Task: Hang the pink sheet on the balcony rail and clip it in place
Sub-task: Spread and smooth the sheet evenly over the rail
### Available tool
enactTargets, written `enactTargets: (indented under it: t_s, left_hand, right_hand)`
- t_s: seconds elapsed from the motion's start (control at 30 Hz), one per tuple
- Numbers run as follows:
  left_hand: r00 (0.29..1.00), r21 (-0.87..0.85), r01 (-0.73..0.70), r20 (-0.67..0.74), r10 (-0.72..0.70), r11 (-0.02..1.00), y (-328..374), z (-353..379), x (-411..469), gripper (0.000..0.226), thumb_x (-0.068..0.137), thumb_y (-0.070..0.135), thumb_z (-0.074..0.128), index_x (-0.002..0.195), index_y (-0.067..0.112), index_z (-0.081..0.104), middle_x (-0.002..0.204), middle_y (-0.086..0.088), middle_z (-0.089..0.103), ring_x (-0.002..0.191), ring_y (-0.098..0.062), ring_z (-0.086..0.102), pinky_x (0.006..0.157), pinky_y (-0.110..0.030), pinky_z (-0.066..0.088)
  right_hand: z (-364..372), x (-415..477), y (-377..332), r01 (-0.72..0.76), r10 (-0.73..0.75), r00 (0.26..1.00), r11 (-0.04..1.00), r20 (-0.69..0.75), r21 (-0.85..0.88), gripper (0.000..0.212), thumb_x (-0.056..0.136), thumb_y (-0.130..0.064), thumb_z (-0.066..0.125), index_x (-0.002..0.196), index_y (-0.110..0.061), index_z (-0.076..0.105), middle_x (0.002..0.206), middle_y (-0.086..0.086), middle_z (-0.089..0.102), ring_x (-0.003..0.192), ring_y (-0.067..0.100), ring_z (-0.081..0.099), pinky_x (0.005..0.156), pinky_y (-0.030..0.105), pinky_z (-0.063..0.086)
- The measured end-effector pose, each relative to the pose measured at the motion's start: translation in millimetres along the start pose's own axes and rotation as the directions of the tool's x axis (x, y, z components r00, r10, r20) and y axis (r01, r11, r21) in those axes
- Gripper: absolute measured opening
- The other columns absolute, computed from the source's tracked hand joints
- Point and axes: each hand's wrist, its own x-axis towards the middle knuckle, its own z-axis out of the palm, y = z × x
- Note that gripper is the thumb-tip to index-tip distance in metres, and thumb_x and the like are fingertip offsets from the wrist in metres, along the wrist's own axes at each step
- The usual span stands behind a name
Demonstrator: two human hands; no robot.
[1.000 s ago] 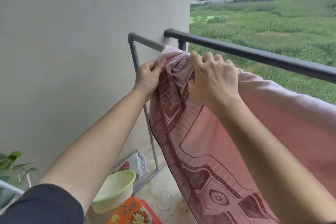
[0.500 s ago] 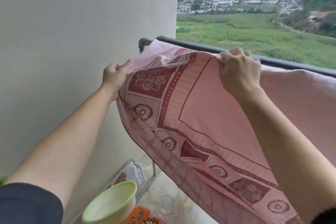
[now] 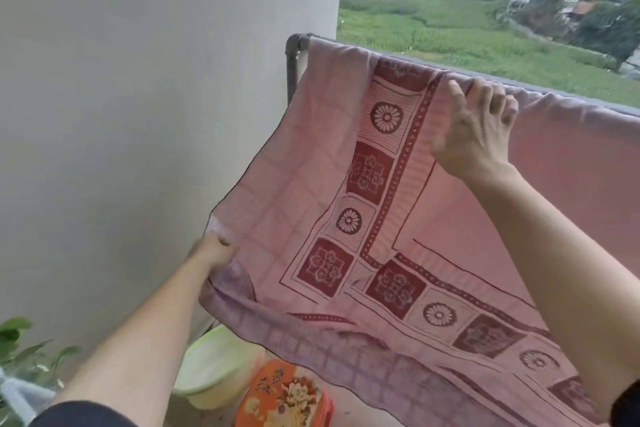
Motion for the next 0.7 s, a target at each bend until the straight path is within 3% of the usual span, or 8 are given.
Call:
enactTargets:
  t_s: [0.03,0.1,0.23,0.37,0.43,0.57,0.63,0.7]
  left_hand:
    - [0.999,0.021,-0.042,0.007,0.042,0.999,11.4,-0.9,1.8,0.017,0.081,0.031,0.073,0.087,0.018,0.065,0.107,-0.020,0.069,0.101,-0.033,0.066,0.085,-0.037,0.052]
    - [0.991,-0.019,-0.135,0.013,0.135,0.991,42.9,-4.6,0.5,0.053,0.080,0.031,0.075,0.126,0.013,0.058,0.131,-0.015,0.059,0.116,-0.030,0.059,0.099,-0.036,0.047]
    - [0.938,-0.129,-0.341,-0.109,0.329,0.931,127.9,-20.8,-3.8,0.071,0.089,0.043,0.065,0.146,0.008,0.037,0.147,-0.017,0.043,0.133,-0.031,0.045,0.109,-0.037,0.037]
    - [0.854,-0.215,-0.511,-0.233,0.465,0.832,220.8,-38.1,-2.2,0.071,0.095,0.044,0.055,0.150,0.007,0.029,0.154,-0.015,0.033,0.141,-0.027,0.035,0.114,-0.034,0.029]
    - [0.826,-0.298,-0.558,-0.289,0.484,0.775,263.1,-46.0,4.1,0.071,0.095,0.050,0.049,0.150,0.009,0.028,0.154,-0.012,0.035,0.140,-0.026,0.035,0.115,-0.037,0.029]
    - [0.793,-0.424,-0.608,-0.348,0.500,0.671,330.1,-51.6,25.7,0.072,0.094,0.063,0.035,0.148,0.015,0.032,0.145,-0.004,0.046,0.133,-0.023,0.044,0.111,-0.039,0.035]
    - [0.779,-0.446,-0.627,-0.344,0.525,0.639,349.5,-45.9,34.2,0.063,0.097,0.063,0.031,0.136,0.015,0.043,0.119,0.005,0.056,0.116,-0.023,0.055,0.096,-0.031,0.043]
    - [0.750,-0.422,-0.660,-0.416,0.515,0.621,356.3,-38.7,42.9,0.049,0.099,0.058,0.033,0.110,0.014,0.052,0.087,0.009,0.053,0.089,-0.021,0.061,0.076,-0.029,0.044]
  right_hand:
    - [0.7,1.9,-3.4,-0.013,0.013,1.000,1.000,0.002,0.019,0.083,0.078,-0.024,0.062,0.152,-0.018,0.025,0.147,0.019,0.029,0.143,0.041,0.018,0.119,0.059,0.007]
    - [3.9,7.1,-8.6,-0.032,0.032,0.999,0.999,-0.005,0.033,0.072,0.086,-0.029,0.055,0.151,-0.018,0.026,0.149,0.020,0.027,0.144,0.042,0.017,0.119,0.060,0.006]
    - [5.4,20.5,-10.8,-0.014,0.014,1.000,1.000,-0.017,0.008,0.068,0.089,-0.036,0.048,0.151,-0.017,0.027,0.151,0.021,0.031,0.143,0.041,0.022,0.118,0.061,0.010]
    - [-0.2,44.3,-11.9,0.015,-0.015,1.000,0.999,-0.001,-0.043,0.073,0.096,-0.055,0.043,0.154,-0.015,0.026,0.143,0.023,0.044,0.133,0.041,0.040,0.113,0.058,0.024]
    - [-2.4,59.6,-15.2,0.043,-0.043,0.999,0.999,-0.017,-0.034,0.069,0.098,-0.058,0.034,0.152,-0.014,0.032,0.135,0.024,0.053,0.122,0.041,0.051,0.103,0.055,0.036]
    - [3.1,91.0,-18.0,0.124,-0.124,0.992,0.991,0.000,-0.056,0.069,0.098,-0.068,0.020,0.124,-0.017,0.059,0.085,0.013,0.062,0.078,0.030,0.059,0.068,0.039,0.043]
    - [10.3,98.2,-17.6,0.128,-0.130,0.991,0.989,-0.021,-0.075,0.070,0.097,-0.070,0.020,0.105,-0.016,0.064,0.072,0.005,0.052,0.068,0.026,0.051,0.063,0.035,0.040]
    - [19.0,99.9,-18.4,0.116,-0.122,0.989,0.991,-0.081,-0.070,0.067,0.098,-0.069,0.024,0.097,-0.014,0.064,0.069,0.004,0.049,0.064,0.024,0.047,0.061,0.034,0.038]
